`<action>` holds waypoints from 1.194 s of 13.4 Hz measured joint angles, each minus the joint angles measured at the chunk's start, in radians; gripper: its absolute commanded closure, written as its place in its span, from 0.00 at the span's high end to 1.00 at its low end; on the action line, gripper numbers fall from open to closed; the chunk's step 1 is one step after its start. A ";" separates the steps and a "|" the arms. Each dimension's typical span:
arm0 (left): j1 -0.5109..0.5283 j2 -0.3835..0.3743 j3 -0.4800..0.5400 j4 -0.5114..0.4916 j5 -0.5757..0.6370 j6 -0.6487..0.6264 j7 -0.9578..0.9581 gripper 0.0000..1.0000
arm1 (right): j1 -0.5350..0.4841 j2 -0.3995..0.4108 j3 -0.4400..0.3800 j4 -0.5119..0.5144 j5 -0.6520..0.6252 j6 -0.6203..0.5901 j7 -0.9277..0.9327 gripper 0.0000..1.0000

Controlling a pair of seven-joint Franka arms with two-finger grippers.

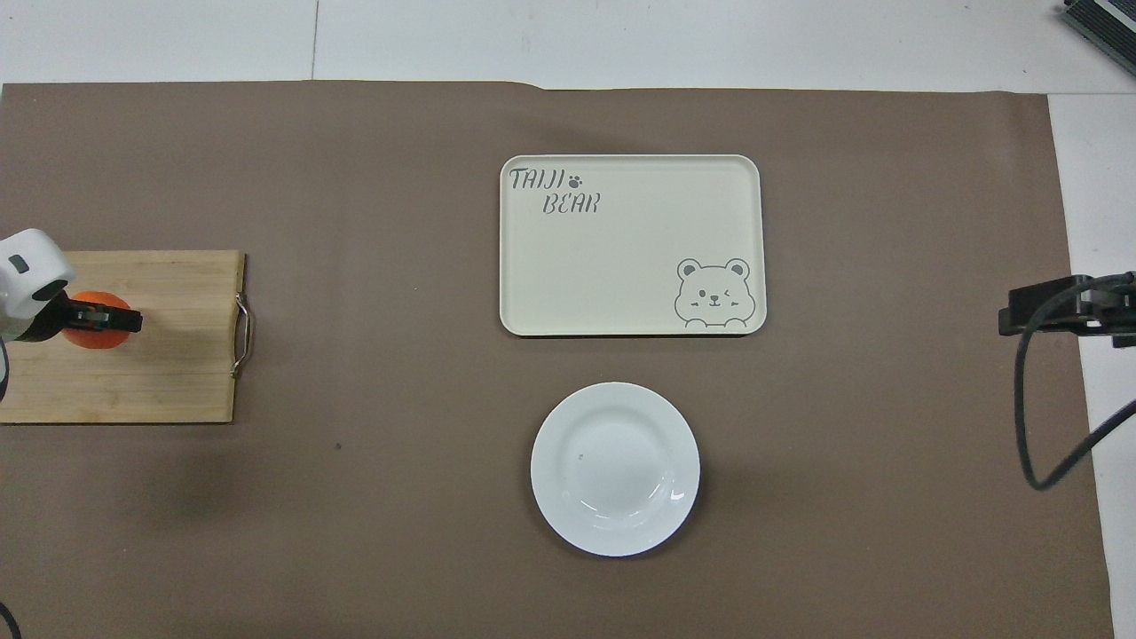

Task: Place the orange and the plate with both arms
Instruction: 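Carry the orange with the left gripper over the white plate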

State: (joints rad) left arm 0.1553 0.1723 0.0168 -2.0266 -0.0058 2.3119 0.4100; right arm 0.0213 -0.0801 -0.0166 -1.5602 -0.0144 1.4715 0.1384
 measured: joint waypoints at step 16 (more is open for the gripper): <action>-0.875 -0.058 -0.016 -0.012 -0.003 -0.057 -0.715 0.00 | -0.002 0.000 -0.008 0.000 0.000 -0.001 0.000 1.00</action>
State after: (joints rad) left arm -0.7197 0.1141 0.0008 -2.0388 -0.0088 2.2546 -0.3052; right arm 0.0198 -0.0801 -0.0251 -1.5603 -0.0144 1.4708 0.1384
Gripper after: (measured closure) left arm 0.216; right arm 0.000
